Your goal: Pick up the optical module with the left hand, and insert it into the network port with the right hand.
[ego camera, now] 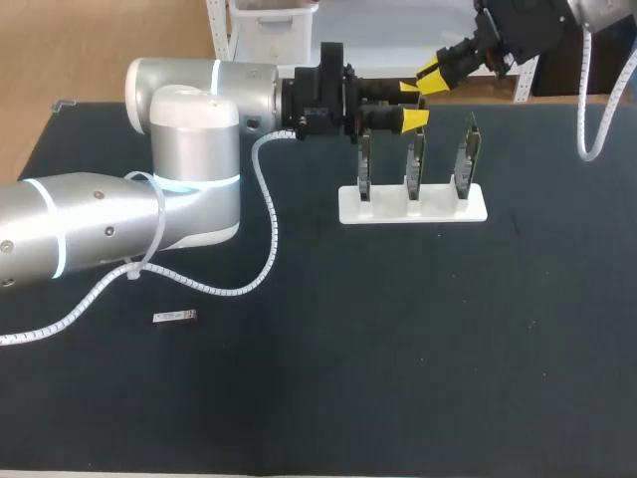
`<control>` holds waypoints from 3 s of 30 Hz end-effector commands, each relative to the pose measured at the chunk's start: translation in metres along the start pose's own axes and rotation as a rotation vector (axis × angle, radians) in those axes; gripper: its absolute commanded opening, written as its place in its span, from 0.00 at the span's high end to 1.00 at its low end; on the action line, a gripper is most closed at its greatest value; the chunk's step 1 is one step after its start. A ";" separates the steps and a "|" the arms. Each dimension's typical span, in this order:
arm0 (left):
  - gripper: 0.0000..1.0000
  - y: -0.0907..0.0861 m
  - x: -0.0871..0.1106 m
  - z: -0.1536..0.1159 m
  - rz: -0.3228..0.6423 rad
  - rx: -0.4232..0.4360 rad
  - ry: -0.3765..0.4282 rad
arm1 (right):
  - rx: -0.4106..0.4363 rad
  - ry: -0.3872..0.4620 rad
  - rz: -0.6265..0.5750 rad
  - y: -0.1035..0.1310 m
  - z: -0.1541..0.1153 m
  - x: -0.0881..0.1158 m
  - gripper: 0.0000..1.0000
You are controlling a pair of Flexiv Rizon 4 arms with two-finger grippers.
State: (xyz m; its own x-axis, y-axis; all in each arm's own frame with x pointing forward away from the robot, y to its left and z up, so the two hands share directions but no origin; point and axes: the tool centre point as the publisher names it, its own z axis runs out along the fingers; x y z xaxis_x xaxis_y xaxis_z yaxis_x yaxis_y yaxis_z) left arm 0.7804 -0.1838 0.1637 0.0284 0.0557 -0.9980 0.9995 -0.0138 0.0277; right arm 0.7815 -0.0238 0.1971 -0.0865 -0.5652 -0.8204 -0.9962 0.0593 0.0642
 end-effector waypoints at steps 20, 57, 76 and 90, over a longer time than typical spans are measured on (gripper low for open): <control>0.00 -0.003 0.002 -0.002 0.011 -0.004 0.042 | 0.000 -0.006 0.000 -0.002 -0.003 0.002 1.00; 0.00 -0.004 0.022 -0.025 0.023 0.040 0.434 | -0.021 -0.021 -0.014 0.001 -0.003 0.004 1.00; 0.00 0.000 0.031 -0.029 -0.003 0.086 0.505 | -0.023 -0.025 -0.013 -0.002 -0.002 0.005 1.00; 0.00 0.000 0.033 -0.026 -0.005 0.106 0.513 | -0.020 -0.027 -0.007 -0.003 -0.003 0.006 1.00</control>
State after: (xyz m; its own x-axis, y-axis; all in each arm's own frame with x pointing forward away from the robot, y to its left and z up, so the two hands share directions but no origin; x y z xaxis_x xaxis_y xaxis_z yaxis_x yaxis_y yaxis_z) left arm 0.7797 -0.1557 0.1330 0.0545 0.5350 -0.8431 0.9939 -0.1097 -0.0053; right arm 0.7826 -0.0293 0.1936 -0.0797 -0.5442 -0.8352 -0.9968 0.0412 0.0683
